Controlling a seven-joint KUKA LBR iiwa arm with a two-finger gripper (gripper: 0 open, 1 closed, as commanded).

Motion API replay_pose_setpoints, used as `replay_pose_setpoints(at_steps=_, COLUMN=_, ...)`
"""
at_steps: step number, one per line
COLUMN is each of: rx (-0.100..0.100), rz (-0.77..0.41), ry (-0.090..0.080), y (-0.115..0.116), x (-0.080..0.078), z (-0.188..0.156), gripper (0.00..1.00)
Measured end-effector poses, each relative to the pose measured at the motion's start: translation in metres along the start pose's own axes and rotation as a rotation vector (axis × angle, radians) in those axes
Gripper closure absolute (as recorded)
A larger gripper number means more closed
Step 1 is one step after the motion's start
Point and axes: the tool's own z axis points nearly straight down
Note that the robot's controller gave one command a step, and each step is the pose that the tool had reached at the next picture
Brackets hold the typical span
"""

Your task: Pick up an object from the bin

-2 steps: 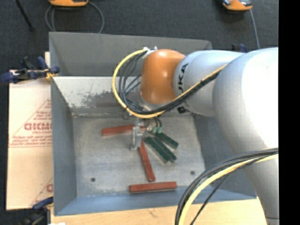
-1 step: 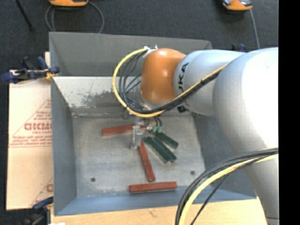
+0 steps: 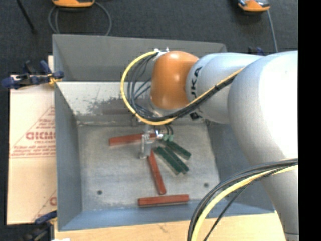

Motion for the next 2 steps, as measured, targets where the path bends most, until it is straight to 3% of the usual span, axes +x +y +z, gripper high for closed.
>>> replay_pose_setpoints(at_steps=2, rx=0.000, rz=0.006, ry=-0.004, y=-0.0009, x=-0.0040, z=-0.0027, gripper=0.00)
